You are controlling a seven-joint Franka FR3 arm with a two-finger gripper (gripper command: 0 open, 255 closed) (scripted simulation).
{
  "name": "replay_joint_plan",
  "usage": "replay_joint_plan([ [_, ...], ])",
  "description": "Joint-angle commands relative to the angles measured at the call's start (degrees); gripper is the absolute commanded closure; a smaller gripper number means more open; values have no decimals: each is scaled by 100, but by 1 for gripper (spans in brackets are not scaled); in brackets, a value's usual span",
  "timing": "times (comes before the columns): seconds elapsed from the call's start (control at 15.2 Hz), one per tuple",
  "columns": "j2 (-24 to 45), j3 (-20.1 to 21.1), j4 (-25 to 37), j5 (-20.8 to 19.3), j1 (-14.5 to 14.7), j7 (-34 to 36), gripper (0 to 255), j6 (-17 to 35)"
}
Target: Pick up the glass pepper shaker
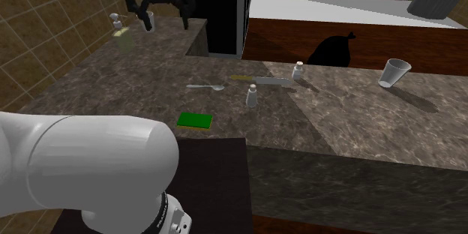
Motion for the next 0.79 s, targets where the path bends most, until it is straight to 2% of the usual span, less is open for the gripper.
replay_joint_plan([
  [0.0,276,-120,-99,-97,-72,-102,0,399],
  [0.73,2121,-771,-113,-402,-412,-648,0,2364],
])
